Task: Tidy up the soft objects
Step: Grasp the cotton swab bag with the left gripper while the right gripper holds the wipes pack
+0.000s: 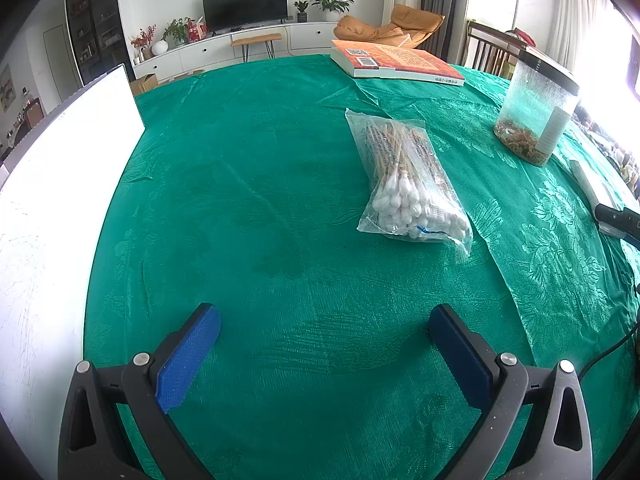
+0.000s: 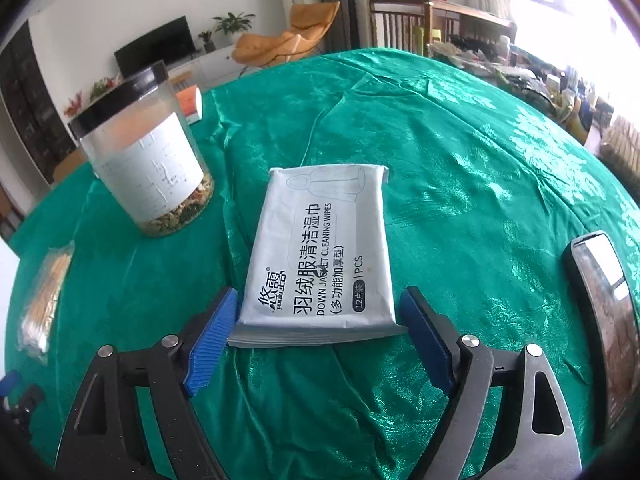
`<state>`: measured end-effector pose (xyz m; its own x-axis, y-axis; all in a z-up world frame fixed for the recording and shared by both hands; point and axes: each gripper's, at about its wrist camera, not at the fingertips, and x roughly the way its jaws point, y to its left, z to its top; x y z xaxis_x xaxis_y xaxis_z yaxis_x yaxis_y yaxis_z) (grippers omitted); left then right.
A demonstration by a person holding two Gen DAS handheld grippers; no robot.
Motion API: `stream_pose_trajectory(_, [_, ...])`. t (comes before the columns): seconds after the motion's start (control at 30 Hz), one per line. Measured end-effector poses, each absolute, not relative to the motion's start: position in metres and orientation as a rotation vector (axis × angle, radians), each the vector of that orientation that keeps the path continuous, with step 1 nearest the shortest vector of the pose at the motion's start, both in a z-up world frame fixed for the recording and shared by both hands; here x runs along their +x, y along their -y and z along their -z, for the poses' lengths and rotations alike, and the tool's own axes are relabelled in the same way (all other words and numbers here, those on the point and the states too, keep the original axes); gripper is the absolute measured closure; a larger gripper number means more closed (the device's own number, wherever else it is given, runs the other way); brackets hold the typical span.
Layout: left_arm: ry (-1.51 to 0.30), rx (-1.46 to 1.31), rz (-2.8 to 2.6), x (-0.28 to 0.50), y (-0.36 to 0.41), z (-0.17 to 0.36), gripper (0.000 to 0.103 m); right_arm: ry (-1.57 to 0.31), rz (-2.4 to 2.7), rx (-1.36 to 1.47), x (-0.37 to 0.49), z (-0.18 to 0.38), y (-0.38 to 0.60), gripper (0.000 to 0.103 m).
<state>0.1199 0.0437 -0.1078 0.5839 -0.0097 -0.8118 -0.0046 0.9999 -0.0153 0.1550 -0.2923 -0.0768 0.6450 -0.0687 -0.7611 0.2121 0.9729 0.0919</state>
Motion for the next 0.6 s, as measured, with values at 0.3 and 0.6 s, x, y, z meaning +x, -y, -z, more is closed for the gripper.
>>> stream_pose_trajectory(0.3, [-0.949, -0.015, 0.003, 0.120, -0.044, 0.108, 0.000, -0.861, 0.166, 0.166, 0.154, 0.078, 0.292, 0.017])
stream_pose_trajectory(0.6, [-0.978, -0.148, 0.098, 0.171, -0.037, 0.058, 0.000, -1.033, 0.111, 0.146, 0.193, 0.065, 0.296, 0.016])
